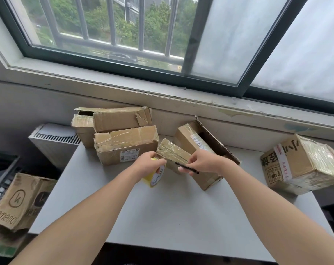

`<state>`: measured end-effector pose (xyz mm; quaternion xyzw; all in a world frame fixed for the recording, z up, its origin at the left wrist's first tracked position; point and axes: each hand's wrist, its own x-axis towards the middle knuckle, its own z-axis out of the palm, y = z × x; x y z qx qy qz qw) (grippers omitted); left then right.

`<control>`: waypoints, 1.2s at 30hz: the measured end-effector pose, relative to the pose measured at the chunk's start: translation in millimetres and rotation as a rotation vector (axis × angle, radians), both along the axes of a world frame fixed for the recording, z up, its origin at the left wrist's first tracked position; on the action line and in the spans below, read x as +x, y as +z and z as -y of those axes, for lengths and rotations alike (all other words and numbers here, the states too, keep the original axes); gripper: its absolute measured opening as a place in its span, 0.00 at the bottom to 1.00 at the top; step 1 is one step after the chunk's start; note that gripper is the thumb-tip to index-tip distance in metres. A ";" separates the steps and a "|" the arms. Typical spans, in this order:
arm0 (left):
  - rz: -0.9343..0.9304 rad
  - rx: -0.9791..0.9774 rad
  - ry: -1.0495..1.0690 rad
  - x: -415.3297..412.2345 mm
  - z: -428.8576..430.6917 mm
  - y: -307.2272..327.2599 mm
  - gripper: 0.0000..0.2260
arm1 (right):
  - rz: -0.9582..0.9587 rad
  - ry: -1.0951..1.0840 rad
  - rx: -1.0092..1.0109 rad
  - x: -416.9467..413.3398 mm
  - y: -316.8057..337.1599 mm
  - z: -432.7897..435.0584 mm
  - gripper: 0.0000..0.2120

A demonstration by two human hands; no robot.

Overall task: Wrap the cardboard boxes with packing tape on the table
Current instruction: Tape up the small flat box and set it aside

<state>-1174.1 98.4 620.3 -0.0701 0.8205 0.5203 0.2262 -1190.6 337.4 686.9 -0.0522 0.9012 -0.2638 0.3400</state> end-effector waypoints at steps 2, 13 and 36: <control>0.005 -0.015 0.003 -2.8 1.8 -0.9 0.09 | -0.031 0.006 0.001 -4.6 -2.5 0.4 0.30; 0.111 0.037 -0.044 -7.7 12.7 -4.5 0.09 | 0.040 -0.023 -0.049 -3.2 -14.3 4.8 0.24; 0.102 0.154 0.007 3.3 34.7 -20.3 0.11 | 0.069 -0.166 -0.140 -5.2 -13.8 -4.9 0.30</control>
